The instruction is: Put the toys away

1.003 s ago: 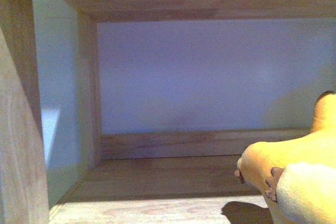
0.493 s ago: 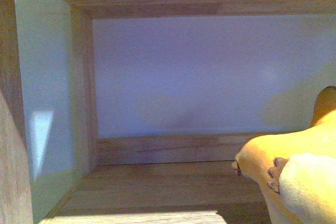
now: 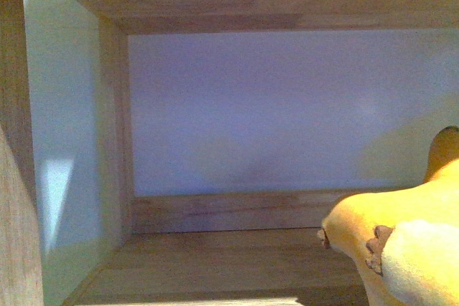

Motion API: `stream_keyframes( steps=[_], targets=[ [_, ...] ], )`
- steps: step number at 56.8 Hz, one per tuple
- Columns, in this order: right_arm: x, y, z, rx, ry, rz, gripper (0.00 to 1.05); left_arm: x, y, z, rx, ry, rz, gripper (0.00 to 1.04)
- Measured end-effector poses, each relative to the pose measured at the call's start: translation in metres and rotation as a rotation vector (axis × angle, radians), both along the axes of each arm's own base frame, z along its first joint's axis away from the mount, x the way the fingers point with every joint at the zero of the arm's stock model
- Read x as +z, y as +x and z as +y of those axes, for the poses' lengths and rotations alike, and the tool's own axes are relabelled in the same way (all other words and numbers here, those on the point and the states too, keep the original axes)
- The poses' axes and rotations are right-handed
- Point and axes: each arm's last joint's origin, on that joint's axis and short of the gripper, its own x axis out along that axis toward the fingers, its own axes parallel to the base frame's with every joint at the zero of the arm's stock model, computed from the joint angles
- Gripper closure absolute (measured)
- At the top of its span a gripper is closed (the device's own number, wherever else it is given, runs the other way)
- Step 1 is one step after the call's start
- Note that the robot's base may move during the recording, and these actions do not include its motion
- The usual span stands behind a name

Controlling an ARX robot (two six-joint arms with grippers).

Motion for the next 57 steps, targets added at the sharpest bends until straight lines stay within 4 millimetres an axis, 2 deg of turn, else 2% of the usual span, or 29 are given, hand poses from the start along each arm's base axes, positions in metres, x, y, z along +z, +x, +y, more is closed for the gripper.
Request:
stream_keyframes(
  steps=[51,54,57],
  targets=[
    [0.0,0.0,0.0,-0.007,0.0,0.0,0.88,0.0,0.0,0.0,0.0,0.0,0.0,0.06],
    [0.001,0.0,0.0,0.016,-0.068,0.016,0.88,0.0,0.0,0.0,0.0,0.0,0.0,0.06],
    [0.01,-0.001,0.0,0.009,-0.165,0.004,0.88,0.0,0.0,0.0,0.0,0.0,0.0,0.06]
  ],
)
